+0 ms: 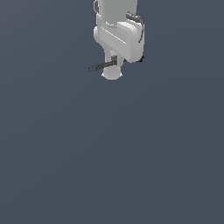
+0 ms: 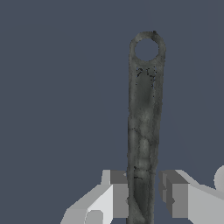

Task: Pick up the object and move it to a goal position.

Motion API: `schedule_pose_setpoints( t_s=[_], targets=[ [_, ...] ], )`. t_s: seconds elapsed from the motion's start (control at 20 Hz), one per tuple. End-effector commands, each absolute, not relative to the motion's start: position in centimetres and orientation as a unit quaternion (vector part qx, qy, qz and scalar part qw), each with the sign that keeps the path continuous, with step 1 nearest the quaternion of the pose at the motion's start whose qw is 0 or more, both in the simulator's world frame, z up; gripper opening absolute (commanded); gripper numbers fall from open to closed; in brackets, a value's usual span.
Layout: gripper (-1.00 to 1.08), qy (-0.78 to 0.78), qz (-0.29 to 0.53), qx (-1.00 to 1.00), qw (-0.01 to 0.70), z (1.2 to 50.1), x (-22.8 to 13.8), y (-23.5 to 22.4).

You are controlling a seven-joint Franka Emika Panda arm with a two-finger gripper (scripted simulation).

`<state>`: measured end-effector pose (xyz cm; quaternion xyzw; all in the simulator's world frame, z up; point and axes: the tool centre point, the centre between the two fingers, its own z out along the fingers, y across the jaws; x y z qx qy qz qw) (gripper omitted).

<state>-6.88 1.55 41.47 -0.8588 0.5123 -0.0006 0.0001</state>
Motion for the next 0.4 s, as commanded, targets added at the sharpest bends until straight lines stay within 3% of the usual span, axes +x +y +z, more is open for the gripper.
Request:
schedule_pose_setpoints(
  t_s=[0.0,0.35],
  targets=[
    [-1.00,0.512,0.000,-0.859,0.000,42.53,-7.14,1.60],
    [-1.00,0.512,0.000,-0.859,0.000,43.49,-7.20,1.68]
  ],
)
